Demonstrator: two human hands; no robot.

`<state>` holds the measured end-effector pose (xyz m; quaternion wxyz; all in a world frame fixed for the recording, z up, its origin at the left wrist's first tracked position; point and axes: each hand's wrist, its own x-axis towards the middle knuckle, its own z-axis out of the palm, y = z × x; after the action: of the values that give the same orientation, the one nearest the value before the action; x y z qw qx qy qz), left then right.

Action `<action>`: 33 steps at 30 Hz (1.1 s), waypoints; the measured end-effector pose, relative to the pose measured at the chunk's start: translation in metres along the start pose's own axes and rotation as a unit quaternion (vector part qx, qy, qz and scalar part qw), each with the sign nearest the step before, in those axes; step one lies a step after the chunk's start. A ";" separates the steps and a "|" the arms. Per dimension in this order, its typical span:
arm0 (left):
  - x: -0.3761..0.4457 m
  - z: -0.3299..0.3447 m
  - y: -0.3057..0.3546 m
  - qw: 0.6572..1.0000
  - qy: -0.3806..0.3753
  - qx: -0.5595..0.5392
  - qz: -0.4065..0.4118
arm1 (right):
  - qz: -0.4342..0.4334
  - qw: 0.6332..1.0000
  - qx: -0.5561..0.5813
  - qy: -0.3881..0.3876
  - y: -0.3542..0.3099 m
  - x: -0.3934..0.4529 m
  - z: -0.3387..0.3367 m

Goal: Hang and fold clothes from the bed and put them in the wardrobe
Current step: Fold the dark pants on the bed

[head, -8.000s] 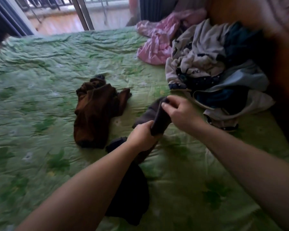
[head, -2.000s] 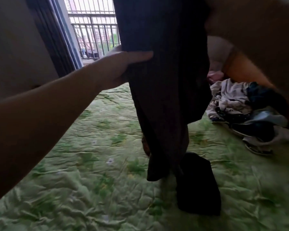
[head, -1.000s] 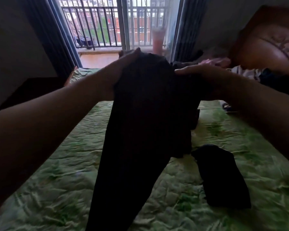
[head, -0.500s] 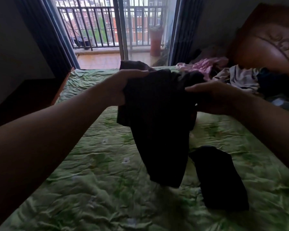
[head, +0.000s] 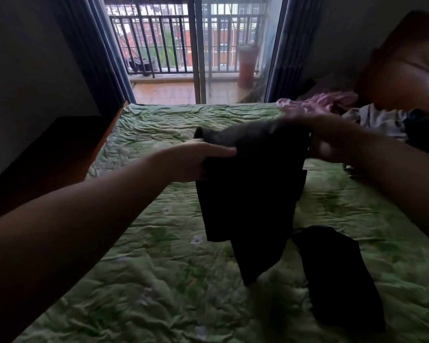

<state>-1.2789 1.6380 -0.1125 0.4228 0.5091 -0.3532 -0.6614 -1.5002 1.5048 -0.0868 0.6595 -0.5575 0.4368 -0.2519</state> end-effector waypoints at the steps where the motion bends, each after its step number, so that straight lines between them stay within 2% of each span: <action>1: 0.001 -0.002 -0.004 1.000 0.008 0.021 -0.007 | 0.023 0.999 -0.043 0.000 0.005 0.001 0.002; 3: 0.003 -0.006 -0.003 0.999 0.033 0.015 -0.002 | 0.031 0.998 -0.049 0.031 0.010 0.006 0.006; 5: 0.004 -0.012 0.005 0.997 0.076 -0.010 0.022 | -0.015 0.995 -0.017 0.095 0.005 0.010 0.007; 7: 0.004 -0.017 0.014 0.993 0.115 -0.008 0.017 | -0.035 0.988 -0.031 0.147 -0.001 0.012 0.006; 12: 0.004 -0.020 0.024 0.978 0.208 0.012 -0.009 | -0.020 0.978 -0.081 0.190 -0.005 0.016 0.007; 15: -0.003 -0.025 0.032 0.966 0.256 0.029 0.023 | -0.028 0.987 -0.043 0.155 -0.012 0.018 0.010; 17: -0.008 -0.031 0.042 0.965 0.251 0.014 0.069 | -0.016 0.996 -0.029 0.080 -0.020 0.016 0.009; 20: -0.020 -0.032 0.056 0.973 0.187 -0.050 0.125 | 0.005 0.986 -0.126 -0.107 -0.036 0.000 0.013; 22: -0.024 -0.029 0.062 0.974 0.164 -0.029 0.157 | 0.000 0.966 -0.200 -0.163 -0.041 -0.004 0.020; 26: -0.031 -0.036 0.077 0.972 0.162 0.097 0.142 | -0.037 0.974 -0.197 -0.109 -0.049 0.004 0.025; 30: -0.037 -0.048 0.091 0.942 0.218 0.253 0.043 | -0.052 0.977 -0.190 -0.081 -0.055 0.011 0.029; 33: -0.035 -0.057 0.089 0.936 0.240 0.257 0.005 | -0.065 0.982 -0.169 -0.048 -0.057 0.017 0.037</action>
<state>-1.2012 1.6328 -0.0329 0.3531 0.7423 -0.4011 -0.4042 -1.4509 1.4954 -0.0379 0.5582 -0.6993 0.4042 -0.1898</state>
